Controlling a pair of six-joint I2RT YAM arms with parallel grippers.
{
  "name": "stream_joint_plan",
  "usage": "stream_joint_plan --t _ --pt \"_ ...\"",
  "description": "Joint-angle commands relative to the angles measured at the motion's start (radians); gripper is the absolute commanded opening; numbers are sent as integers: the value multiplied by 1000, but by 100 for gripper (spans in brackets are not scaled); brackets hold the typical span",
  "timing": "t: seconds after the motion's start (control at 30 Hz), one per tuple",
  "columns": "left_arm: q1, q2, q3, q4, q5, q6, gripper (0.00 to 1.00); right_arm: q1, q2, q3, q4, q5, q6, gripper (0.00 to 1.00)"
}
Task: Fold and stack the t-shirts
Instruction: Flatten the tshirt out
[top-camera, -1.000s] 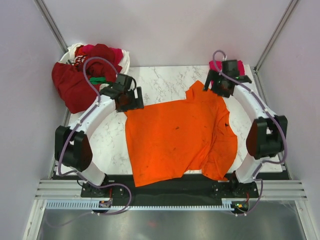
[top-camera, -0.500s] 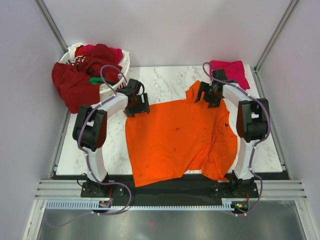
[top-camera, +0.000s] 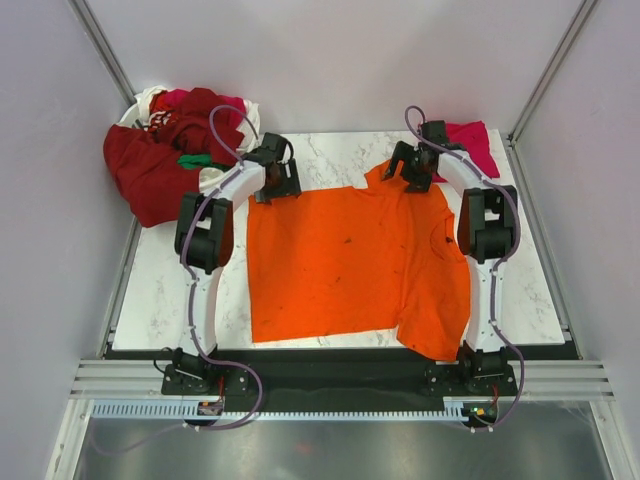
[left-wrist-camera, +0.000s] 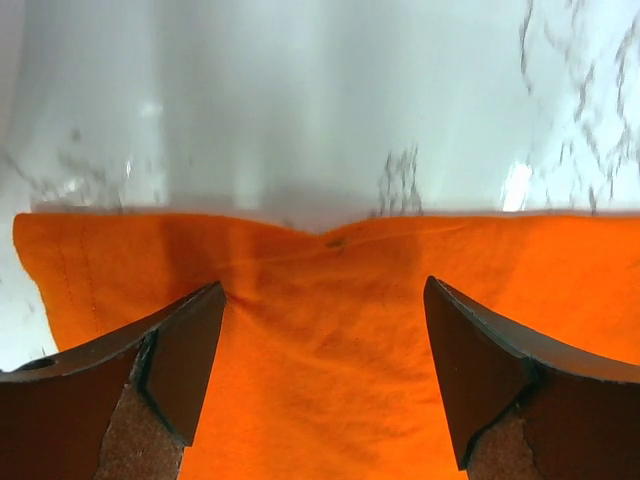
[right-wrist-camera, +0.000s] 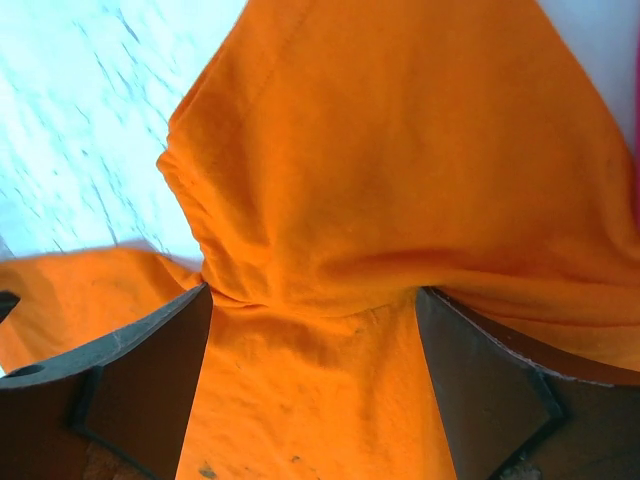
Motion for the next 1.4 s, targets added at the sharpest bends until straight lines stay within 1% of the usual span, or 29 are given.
stream_joint_plan --t 0.0,0.1,0.2,0.23,0.27,0.33,0.47,0.5,0.57,0.63,0.7,0.73,0.77,0.8,0.83,0.87,0.9,0.93,0.97,1.0,1.03,1.07,1.1,1.13,1.17,1.2,1.23,1.27,1.37 --pt "24 122 192 -96 -59 68 88 0 107 91 -35 -6 17 92" --pt "36 193 301 -135 -66 88 88 0 168 197 -48 -26 28 93" --pt "54 227 369 -146 -67 108 89 0 228 312 -54 -54 30 97" --pt "60 231 383 -151 -69 111 89 -2 244 378 -66 -49 33 98" --pt "65 233 393 -157 -69 112 89 -3 262 401 -89 -34 33 98" --pt "82 222 407 -165 -62 114 89 -7 262 414 -83 -38 43 98" --pt "86 173 407 -180 -99 142 89 -8 249 408 -64 -90 53 98" --pt "86 160 403 -185 -102 140 89 -8 244 400 -61 -139 60 98" --pt "83 98 386 -200 -95 123 90 -2 206 350 -49 -176 69 98" --pt "71 13 340 -200 -81 117 90 13 160 288 -48 -164 42 98" --pt "45 -57 284 -202 -89 117 92 24 71 258 -51 -135 17 98" --pt "36 -130 263 -202 -92 119 93 32 42 238 -52 -120 -4 98" --pt "27 -165 239 -202 -96 120 94 33 -21 233 -63 -111 -13 98" --pt "10 -204 184 -202 -110 119 95 36 -53 231 -75 -97 -24 98" --pt "5 -250 155 -202 -113 119 96 45 -86 230 -87 -54 -51 98" --pt "-1 -328 122 -200 -112 117 97 49 -147 228 -119 -28 -64 98" --pt "-6 -375 48 -200 -118 116 98 55 -178 227 -136 3 -78 98" --pt "-6 -420 6 -200 -121 111 98 58 -208 210 -150 30 -88 98" --pt "-6 -507 -36 -198 -122 105 100 58 -272 193 -175 91 -101 98" --pt "-6 -547 -115 -198 -118 102 100 59 -306 169 -184 125 -101 98" --pt "-7 -583 -157 -198 -115 97 100 59 -343 102 -190 156 -101 98" --pt "-7 -623 -230 -198 -107 91 100 59 -415 61 -193 222 -98 98" --pt "-6 -679 -263 -197 -104 91 100 58 -451 17 -193 244 -98 98" --pt "-6 -702 -293 -191 -104 93 100 58 -483 -70 -189 256 -99 98" --pt "-6 -716 -321 -185 -108 96 100 58 -533 -109 -180 256 -101 98" --pt "-6 -724 -367 -180 -119 99 100 58 -552 -147 -173 276 -104 98" --pt "-6 -720 -381 -176 -119 99 100 58 -569 -213 -167 270 -104 98" --pt "-6 -714 -404 -175 -116 99 100 58 -590 -242 -152 264 -104 98" --pt "-7 -666 -416 -175 -116 99 100 58 -624 -345 -121 180 -92 98"
